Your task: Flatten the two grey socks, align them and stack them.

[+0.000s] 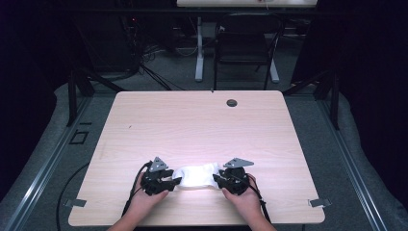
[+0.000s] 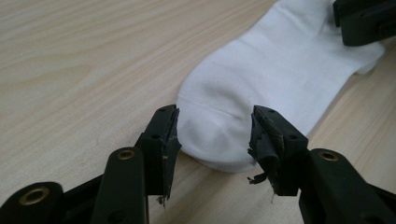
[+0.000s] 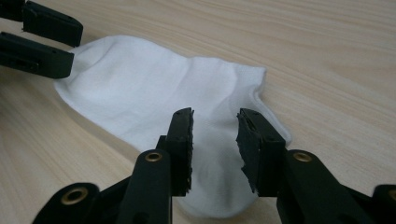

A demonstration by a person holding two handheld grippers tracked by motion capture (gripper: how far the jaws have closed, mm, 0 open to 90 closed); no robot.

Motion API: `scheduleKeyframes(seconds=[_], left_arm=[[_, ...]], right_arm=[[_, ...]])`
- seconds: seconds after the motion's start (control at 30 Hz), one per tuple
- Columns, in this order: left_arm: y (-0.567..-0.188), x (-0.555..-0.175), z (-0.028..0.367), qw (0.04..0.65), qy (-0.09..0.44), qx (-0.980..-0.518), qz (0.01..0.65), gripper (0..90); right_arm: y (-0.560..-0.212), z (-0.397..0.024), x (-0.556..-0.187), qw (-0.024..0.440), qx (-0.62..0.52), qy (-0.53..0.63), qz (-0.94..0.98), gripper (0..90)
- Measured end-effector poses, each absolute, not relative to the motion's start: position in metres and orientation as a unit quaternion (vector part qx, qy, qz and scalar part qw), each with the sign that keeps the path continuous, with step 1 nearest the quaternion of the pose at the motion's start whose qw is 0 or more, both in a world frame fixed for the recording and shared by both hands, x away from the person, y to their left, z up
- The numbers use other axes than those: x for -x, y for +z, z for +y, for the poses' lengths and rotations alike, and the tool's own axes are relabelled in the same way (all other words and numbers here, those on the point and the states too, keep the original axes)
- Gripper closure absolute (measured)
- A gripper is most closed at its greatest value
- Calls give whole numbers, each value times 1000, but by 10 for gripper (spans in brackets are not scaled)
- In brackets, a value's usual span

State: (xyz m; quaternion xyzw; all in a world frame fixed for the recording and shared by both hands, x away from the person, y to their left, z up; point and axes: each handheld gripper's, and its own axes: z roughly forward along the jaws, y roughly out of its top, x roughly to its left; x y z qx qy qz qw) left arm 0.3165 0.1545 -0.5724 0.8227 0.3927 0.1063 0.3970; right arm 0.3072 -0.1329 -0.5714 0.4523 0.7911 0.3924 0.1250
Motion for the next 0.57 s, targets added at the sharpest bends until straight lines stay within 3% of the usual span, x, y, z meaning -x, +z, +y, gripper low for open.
scheduleKeyframes(seconds=[0.57], left_arm=[[-540, -301, 198, 417, 130, -797, 418, 470]], right_arm=[[-538, -164, -280, 146, -452, 431, 767, 602]])
